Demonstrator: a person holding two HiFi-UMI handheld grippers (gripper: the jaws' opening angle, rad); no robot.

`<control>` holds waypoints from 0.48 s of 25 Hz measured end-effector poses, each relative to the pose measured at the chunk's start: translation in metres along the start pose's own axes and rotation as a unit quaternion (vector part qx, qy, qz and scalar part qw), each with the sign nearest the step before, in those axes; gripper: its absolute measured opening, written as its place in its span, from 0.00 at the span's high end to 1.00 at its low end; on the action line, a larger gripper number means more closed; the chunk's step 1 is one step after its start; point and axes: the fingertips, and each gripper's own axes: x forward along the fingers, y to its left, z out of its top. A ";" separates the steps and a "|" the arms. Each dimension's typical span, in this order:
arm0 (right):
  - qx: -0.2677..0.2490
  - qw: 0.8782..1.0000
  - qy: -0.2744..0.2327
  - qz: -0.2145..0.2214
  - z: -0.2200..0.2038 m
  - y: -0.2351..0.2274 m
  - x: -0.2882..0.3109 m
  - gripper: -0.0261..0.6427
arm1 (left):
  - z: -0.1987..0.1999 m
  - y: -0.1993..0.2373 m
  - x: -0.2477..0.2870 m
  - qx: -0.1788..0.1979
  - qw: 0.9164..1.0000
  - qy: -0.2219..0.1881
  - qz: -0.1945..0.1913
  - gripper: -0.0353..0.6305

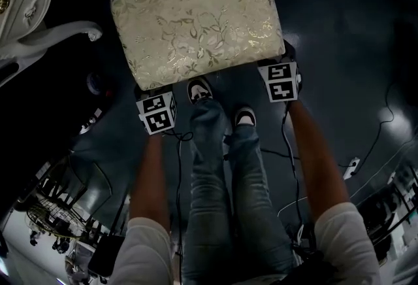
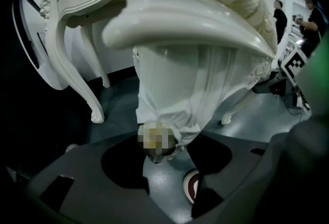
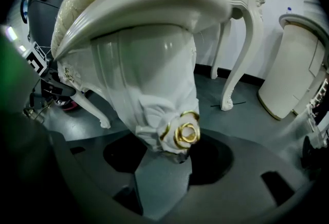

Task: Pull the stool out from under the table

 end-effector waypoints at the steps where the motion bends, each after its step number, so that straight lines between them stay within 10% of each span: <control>1: -0.003 1.000 0.002 0.002 0.001 -0.001 -0.001 0.61 | -0.001 -0.002 -0.001 -0.004 1.000 0.000 0.000 0.59; 12: 0.017 1.000 -0.006 0.005 -0.008 0.010 0.009 0.61 | 0.002 0.010 0.003 0.021 1.000 -0.006 0.006 0.59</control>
